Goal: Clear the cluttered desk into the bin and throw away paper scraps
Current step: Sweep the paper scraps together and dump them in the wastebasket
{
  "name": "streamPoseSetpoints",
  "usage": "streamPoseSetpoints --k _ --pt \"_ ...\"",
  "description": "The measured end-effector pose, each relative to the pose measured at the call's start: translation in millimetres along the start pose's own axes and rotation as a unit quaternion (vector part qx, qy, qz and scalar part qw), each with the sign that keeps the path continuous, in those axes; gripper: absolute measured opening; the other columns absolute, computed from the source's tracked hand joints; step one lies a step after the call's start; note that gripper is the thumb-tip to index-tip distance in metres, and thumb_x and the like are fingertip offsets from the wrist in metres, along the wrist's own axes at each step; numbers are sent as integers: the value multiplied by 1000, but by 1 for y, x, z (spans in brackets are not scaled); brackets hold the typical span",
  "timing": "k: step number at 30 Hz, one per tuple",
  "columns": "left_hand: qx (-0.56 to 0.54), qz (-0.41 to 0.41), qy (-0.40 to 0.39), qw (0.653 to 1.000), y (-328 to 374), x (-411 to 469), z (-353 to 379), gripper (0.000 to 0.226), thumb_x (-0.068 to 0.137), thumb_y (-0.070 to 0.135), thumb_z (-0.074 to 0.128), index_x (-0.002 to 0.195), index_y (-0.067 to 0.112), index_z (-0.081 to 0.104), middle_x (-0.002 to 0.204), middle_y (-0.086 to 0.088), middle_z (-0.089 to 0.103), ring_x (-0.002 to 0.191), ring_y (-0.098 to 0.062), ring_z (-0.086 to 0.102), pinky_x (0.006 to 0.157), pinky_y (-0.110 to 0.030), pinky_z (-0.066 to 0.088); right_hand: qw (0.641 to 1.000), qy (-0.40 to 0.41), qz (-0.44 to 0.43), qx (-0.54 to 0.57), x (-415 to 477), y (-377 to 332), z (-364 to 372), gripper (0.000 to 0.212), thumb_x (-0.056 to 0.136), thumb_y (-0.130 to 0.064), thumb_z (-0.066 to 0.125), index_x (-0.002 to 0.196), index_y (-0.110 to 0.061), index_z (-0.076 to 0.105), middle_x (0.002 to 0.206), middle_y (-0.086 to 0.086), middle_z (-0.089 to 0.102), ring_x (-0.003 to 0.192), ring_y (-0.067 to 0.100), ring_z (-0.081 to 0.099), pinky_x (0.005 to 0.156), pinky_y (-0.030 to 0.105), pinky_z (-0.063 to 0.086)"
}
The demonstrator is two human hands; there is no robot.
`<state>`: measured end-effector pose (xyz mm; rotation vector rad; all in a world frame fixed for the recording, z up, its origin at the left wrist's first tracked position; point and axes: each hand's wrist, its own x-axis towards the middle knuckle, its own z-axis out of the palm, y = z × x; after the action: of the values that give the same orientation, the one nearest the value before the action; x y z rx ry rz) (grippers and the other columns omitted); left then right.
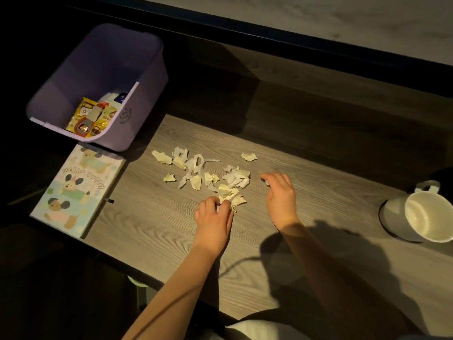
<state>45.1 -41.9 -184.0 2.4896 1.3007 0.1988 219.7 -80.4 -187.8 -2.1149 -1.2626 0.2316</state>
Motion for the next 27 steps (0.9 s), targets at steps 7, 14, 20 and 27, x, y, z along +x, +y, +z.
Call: streamPoseSetpoints --k 7,14,20,27 --pt "-14 15 -54 998 -3 11 -1 16 76 -7 63 83 4 56 79 -10 58 71 -22 50 65 -27 37 987 -27 135 79 7 -4 -5 23 97 -7 38 112 -10 55 85 7 62 75 19 58 67 35 49" --pt "-217 -84 -72 970 -6 22 -26 20 96 18 46 84 2 48 59 0 44 52 -13 38 50 -27 28 990 -114 68 50 12 -17 -5 20 95 -30 50 108 -19 60 78 2 66 61 17 58 53 28 42" --pt "-298 -185 -33 936 -15 19 -42 23 90 10 53 70 14 43 56 0 48 47 -8 45 49 -15 33 972 -227 49 -36 32 -33 -6 56 86 -51 57 138 -36 39 83 -1 63 78 18 60 64 29 47" --pt "-372 -222 -2 901 -23 26 -62 19 92 6 46 86 23 43 69 -9 57 44 -10 49 48 -24 45 971 -233 10 -49 35 -33 -6 41 89 -36 60 128 -27 54 104 3 68 93 21 62 68 27 42"
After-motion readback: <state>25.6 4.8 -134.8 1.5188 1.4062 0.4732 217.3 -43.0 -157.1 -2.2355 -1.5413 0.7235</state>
